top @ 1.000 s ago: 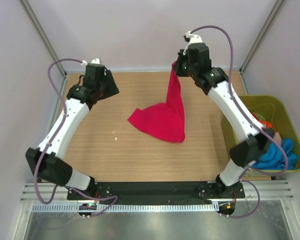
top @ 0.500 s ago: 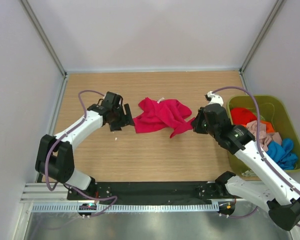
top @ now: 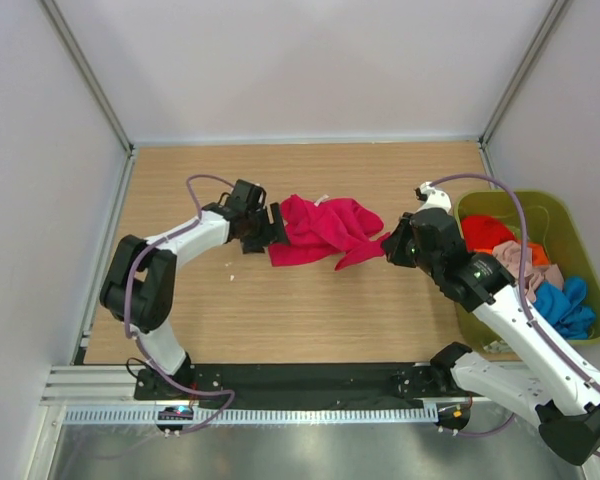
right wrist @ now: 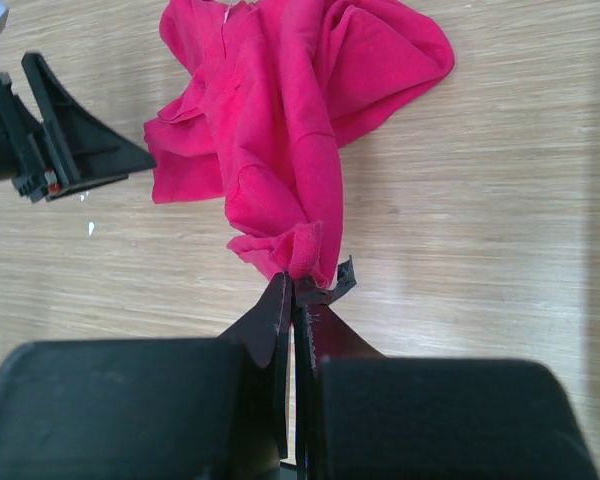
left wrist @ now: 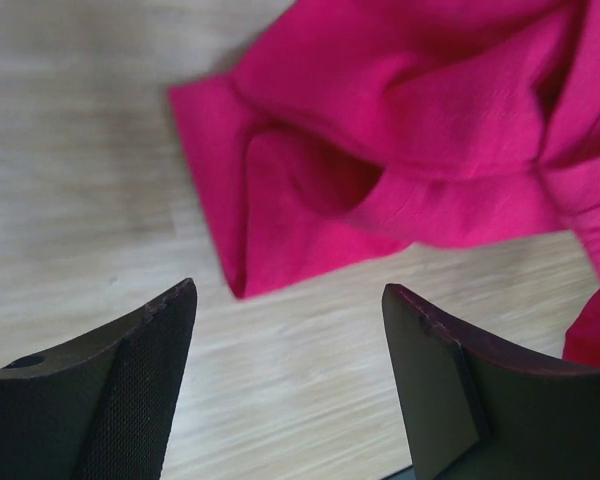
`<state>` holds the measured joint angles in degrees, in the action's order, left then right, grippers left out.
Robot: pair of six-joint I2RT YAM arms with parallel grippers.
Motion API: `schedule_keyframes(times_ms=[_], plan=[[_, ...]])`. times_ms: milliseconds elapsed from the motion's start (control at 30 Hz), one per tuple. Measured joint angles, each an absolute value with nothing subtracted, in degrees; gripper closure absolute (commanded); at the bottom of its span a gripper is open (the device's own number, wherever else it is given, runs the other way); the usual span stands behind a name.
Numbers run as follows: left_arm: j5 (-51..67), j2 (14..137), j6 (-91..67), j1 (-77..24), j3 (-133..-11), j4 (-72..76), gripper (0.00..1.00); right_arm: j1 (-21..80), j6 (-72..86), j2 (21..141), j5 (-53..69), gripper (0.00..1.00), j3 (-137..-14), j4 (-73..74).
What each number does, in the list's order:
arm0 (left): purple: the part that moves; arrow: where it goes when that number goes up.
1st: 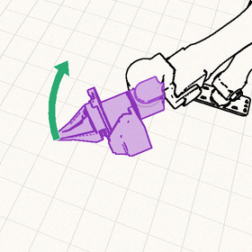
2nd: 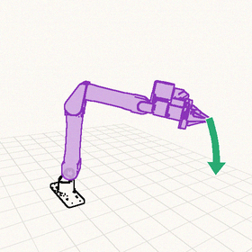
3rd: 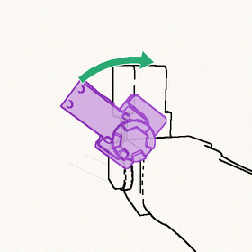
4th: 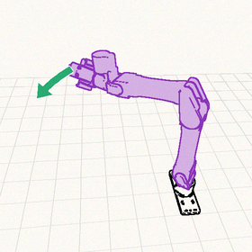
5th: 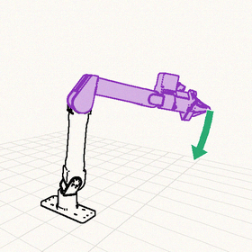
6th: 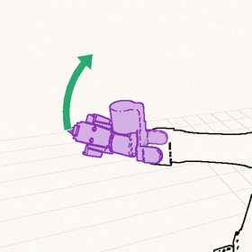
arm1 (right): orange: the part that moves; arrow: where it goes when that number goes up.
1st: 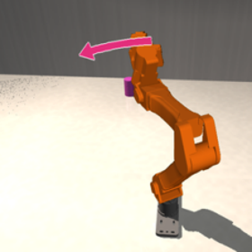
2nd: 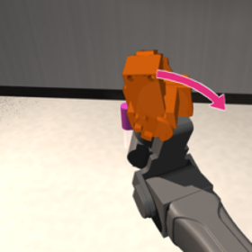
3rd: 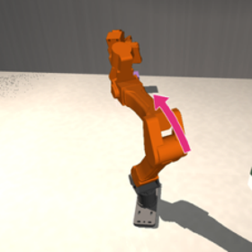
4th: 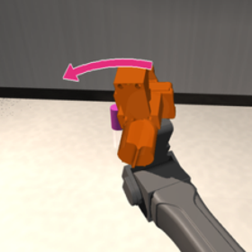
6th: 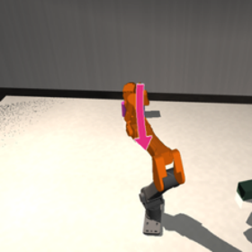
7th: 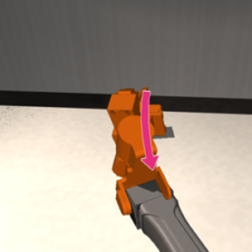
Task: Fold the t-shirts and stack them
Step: Flatten the tshirt out
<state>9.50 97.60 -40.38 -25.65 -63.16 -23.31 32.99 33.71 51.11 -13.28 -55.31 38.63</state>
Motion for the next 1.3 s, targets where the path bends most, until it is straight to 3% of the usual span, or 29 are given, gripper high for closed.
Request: schedule_keyframes(times_ms=[167,233,267,300,433,633,800,1000,1133,1300], plan=[[10.09,103.48,-38.30,-25.65,-68.77,-19.88,0.27,32.99,33.80,51.16,-13.13,0.99,-55.31,38.61],[10.70,105.62,-37.87,-25.65,-69.87,-18.59,0.34,32.99,33.80,51.37,-13.17,0.99,-55.33,38.57],[11.42,106.78,-37.65,-25.65,-69.97,-17.87,0.40,32.99,33.78,51.62,-13.17,0.99,-55.37,38.57],[11.86,107.37,-37.43,-25.65,-69.95,-17.61,0.62,32.99,33.78,51.90,-13.19,0.99,-55.42,38.44],[13.63,108.14,-37.23,-25.65,-69.97,-17.41,1.00,32.99,33.74,53.89,-13.74,0.99,-56.10,37.89],[7.44,101.21,-37.21,-25.78,-77.80,-30.50,1.00,32.91,33.32,60.97,-20.71,0.99,-67.79,42.09],[-3.49,84.29,-37.01,-25.74,-86.19,-41.15,1.00,32.01,32.84,67.02,-31.59,0.99,-89.89,48.38],[-11.66,65.98,-37.10,-24.16,-88.86,-49.52,1.00,31.97,29.58,66.63,-38.83,0.99,-103.31,52.23],[-13.06,66.46,-37.08,-22.79,-87.61,-52.60,1.00,31.97,28.14,66.59,-39.77,0.99,-103.70,52.80],[-12.64,75.20,-37.08,-19.42,-79.37,-52.38,1.00,31.94,27.79,64.95,-39.13,0.99,-91.42,51.27]])
